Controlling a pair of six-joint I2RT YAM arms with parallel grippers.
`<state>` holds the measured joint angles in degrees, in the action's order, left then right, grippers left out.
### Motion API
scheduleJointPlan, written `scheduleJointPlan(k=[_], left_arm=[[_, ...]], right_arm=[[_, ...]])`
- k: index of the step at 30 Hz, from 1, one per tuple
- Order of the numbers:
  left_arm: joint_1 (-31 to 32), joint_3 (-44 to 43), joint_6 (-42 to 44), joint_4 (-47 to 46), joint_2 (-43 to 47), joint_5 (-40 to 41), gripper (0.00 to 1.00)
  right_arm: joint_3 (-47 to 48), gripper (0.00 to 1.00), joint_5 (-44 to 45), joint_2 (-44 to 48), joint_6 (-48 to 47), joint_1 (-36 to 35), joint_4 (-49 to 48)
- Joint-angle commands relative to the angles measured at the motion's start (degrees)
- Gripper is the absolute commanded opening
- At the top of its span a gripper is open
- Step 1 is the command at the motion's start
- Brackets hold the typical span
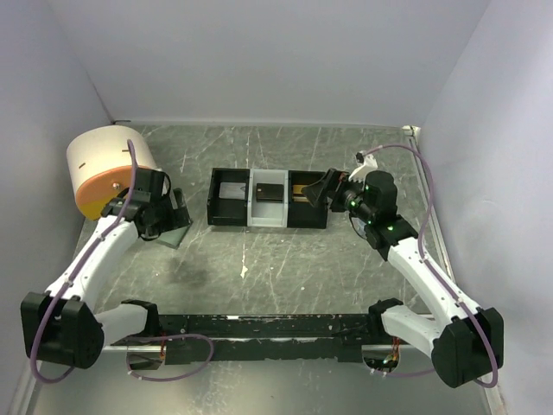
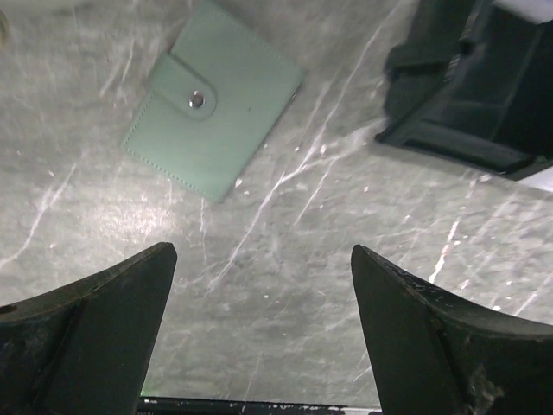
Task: Take the credit cards out of the card holder
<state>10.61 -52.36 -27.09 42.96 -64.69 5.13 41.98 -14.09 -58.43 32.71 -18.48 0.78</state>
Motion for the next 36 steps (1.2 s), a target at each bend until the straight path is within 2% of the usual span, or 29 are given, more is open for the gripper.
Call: scheduleJointPlan(k=[1,9,18,20,26,31,36], left_arm=[[-1.1,2.1,-2.9,-3.3,-4.0,-0.3,0.95],[-4.3,0.7,-5.3,-9.0,-16.6,1.7,0.94],[-5.3,-0.4,-7.6,-16.7,-24.3,5.4,0.83],[-5.3,-0.4,-7.6,-16.6,-25.5,5.3,0.77],[-5.3,6.2,-9.5,-18.8,-23.2,3.4,0.63],[-4.6,9.6,-9.6,-19.5,-21.4,0.6,0.47],[-2.1,12.1,-11.5,-18.6,-19.9,0.4,0.42]], right_arm=[[1.4,1.00,-6.6,-0.3,1.0,0.7,-2.5],[4.1,1.00,-5.4,1.1,-1.7,0.9,2.7],[4.9,1.00,-4.1,0.4,-2.8,1.1,5.5],[5.0,1.00,-3.8,-0.1,-2.7,1.2,6.0],[4.6,1.00,-3.0,-2.0,-1.0,1.2,5.7],[5.2,1.00,-2.9,-4.2,0.8,1.2,5.8],[6.0,1.00,-3.1,-5.5,1.3,1.2,6.8]])
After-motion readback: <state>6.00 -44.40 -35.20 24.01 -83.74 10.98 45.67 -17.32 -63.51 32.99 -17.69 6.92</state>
